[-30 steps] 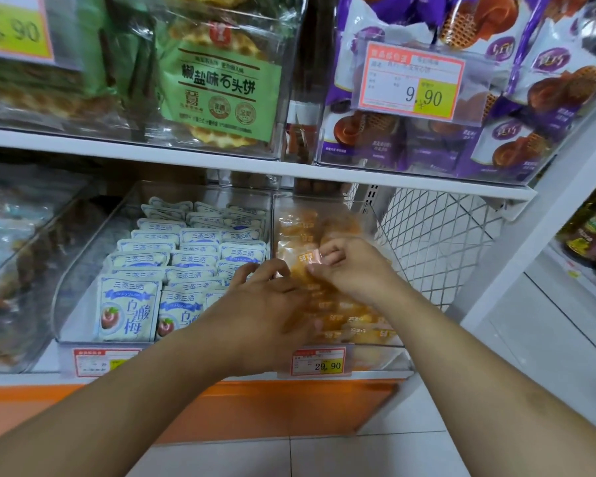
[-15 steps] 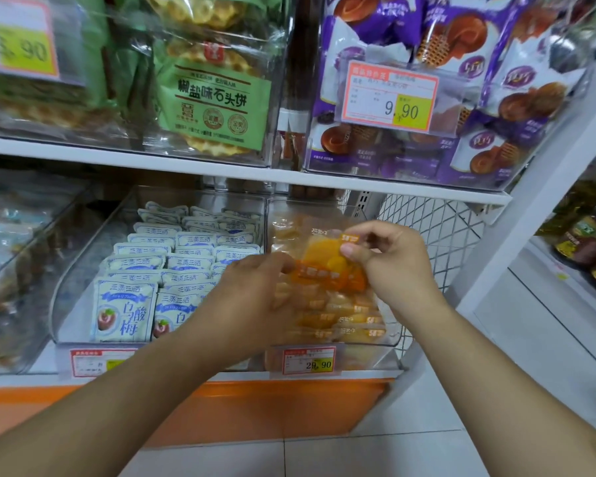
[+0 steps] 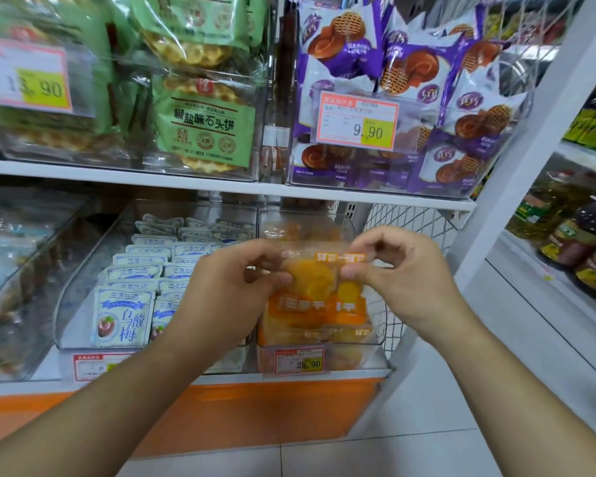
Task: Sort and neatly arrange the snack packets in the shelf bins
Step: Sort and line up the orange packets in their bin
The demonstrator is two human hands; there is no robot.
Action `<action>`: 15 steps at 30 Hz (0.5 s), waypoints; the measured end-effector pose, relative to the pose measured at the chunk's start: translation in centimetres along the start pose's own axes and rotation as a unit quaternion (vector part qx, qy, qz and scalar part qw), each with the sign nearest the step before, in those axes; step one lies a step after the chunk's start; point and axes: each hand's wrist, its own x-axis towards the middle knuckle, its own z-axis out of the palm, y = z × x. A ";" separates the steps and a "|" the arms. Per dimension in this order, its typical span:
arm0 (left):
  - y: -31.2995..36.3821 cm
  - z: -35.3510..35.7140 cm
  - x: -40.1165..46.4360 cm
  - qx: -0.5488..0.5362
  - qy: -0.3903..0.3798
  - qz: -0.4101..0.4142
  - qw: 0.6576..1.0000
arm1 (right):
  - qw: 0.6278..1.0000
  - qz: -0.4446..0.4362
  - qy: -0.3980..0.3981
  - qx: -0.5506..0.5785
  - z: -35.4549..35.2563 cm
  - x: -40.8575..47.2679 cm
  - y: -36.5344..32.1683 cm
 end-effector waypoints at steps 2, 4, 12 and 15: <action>-0.4 -0.2 0.1 0.005 0.009 -0.008 1.000 | 1.000 0.001 0.007 -0.003 -1.0 0.2 0.5; -0.9 -0.4 0.2 0.006 0.005 -0.012 1.000 | 1.000 0.003 0.013 -0.009 -1.8 0.3 1.0; -2.2 -0.1 -0.2 0.172 -0.081 0.005 0.982 | 0.989 0.029 -0.044 -0.141 -1.4 -0.4 3.6; -2.8 0.4 -0.4 0.245 -0.125 0.063 0.959 | 0.979 0.048 -0.084 -0.180 -1.5 -0.9 4.0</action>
